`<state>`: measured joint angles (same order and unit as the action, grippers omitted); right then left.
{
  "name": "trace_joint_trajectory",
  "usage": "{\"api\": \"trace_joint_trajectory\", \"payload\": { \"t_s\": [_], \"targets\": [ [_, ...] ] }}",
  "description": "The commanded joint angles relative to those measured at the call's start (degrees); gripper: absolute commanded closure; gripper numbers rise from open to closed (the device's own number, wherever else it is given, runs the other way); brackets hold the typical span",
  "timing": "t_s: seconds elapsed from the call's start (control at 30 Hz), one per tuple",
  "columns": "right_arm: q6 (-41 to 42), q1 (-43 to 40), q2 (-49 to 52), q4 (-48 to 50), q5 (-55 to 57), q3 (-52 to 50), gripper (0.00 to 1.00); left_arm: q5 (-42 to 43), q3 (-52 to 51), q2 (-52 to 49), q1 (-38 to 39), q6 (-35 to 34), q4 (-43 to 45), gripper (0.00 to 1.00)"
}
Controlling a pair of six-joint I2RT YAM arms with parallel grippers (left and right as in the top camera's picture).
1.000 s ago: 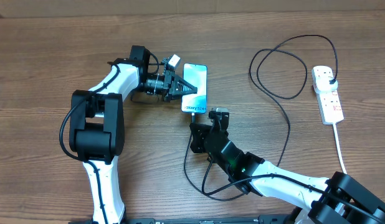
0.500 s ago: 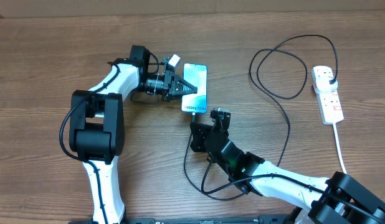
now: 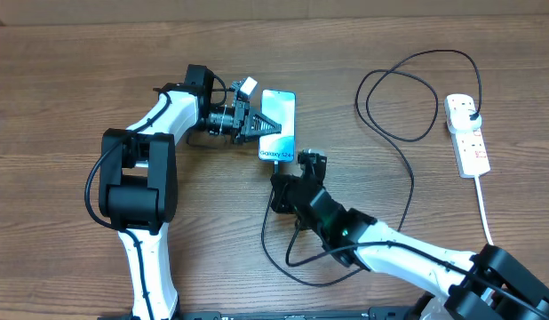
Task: Plug charger to phone and switch on socket
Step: 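Push the plug upward into the phone's charging port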
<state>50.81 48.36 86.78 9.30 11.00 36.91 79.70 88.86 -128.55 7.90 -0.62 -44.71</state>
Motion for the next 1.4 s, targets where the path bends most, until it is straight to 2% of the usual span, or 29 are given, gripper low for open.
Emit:
{"api": "trace_joint_trajectory", "payload": {
  "t_s": [0.0,0.33,0.8,1.13,1.37],
  "targets": [
    [0.2,-3.4,0.1,-3.0,-1.2,5.0,0.96,2.4,0.2,0.4,0.5,1.9,-0.5,0.96],
    [-0.3,-7.8,0.1,0.9,-3.5,7.2,0.96,2.4,0.2,0.4,0.5,1.9,-0.5,0.96],
    [-7.7,-9.2,0.1,5.2,-1.4,7.2,0.96,2.5,0.2,0.4,0.5,1.9,-1.2,0.96],
    [-7.9,-11.0,0.1,5.6,-0.9,7.4,0.96,2.5,0.2,0.4,0.5,1.9,-1.6,0.96],
    [-7.9,-13.1,0.1,5.6,-5.2,9.7,0.96,2.5,0.2,0.4,0.5,1.9,-1.5,0.96]
  ]
}}
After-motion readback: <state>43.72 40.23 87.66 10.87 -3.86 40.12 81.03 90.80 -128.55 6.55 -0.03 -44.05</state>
